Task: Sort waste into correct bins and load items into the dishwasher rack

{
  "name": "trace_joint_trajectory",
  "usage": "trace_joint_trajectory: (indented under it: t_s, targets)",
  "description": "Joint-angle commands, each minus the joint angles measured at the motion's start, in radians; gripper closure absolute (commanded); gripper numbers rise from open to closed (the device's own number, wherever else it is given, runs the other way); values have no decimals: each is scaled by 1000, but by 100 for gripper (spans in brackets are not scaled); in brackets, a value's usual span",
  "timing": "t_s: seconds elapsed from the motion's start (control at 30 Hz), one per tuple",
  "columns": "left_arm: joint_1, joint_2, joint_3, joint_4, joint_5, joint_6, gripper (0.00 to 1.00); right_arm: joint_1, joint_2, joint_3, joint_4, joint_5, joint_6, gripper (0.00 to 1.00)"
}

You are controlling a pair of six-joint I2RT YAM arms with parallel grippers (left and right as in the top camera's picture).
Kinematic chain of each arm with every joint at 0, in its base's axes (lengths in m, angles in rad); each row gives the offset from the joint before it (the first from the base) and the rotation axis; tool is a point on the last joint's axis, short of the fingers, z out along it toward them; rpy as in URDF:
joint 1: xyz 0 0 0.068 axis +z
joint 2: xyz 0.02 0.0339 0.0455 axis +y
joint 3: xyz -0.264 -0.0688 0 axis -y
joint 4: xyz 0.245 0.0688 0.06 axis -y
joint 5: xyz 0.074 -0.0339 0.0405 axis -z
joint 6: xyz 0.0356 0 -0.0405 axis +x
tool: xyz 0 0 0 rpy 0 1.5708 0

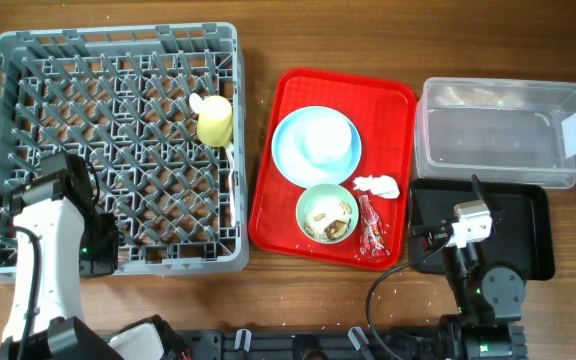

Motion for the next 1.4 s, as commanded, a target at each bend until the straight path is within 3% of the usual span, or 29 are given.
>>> trace_joint_trajectory:
  t_s: [0.0,0.23,0.27,0.37,0.47,0.57,0.73,0.83,0.87,0.9,1.13,1.23,1.3,1.33,1.37]
  targets:
    - [-5,4,46,-38,-23,-10,58,-4,-5,-1,3,-5,1,0]
    - [-5,3,181,-176,-59,-10,53,-4,-5,-1,3,-5,1,0]
    - [-5,3,182,-162,-37,-10,55,-4,-5,-1,3,-5,1,0]
    - [-25,3,182,-146,-10,10,77,-4,-5,-1,3,-5,1,0]
    - [-92,6,180,-75,-17,126,96,-4,-5,-1,3,-5,1,0]
    - [-185,15,178,-8,-37,151,96,-4,-5,-1,3,-5,1,0]
    - [-372,8,216,328,100,359,96,-4,-5,-1,3,-5,1,0]
    - [-461,5,216,483,98,357,85,-4,-5,-1,3,-5,1,0]
    - [-470,5,216,506,99,357,62,-4,-5,-1,3,-5,1,0]
    - [-474,5,216,508,99,357,0,-4,-5,-1,3,-5,1,0]
    - [-474,5,216,505,99,357,0,-4,-5,-1,3,-5,1,0]
    - [-472,5,216,693,60,357,0,-4,-5,-1,3,-5,1,0]
    - [-472,5,216,638,111,358,0,-4,-5,-1,3,-5,1,0]
    - [-472,5,216,625,117,380,0,-4,-5,-1,3,-5,1,0]
    - [-472,4,216,645,200,517,0,-4,-5,-1,3,-5,1,0]
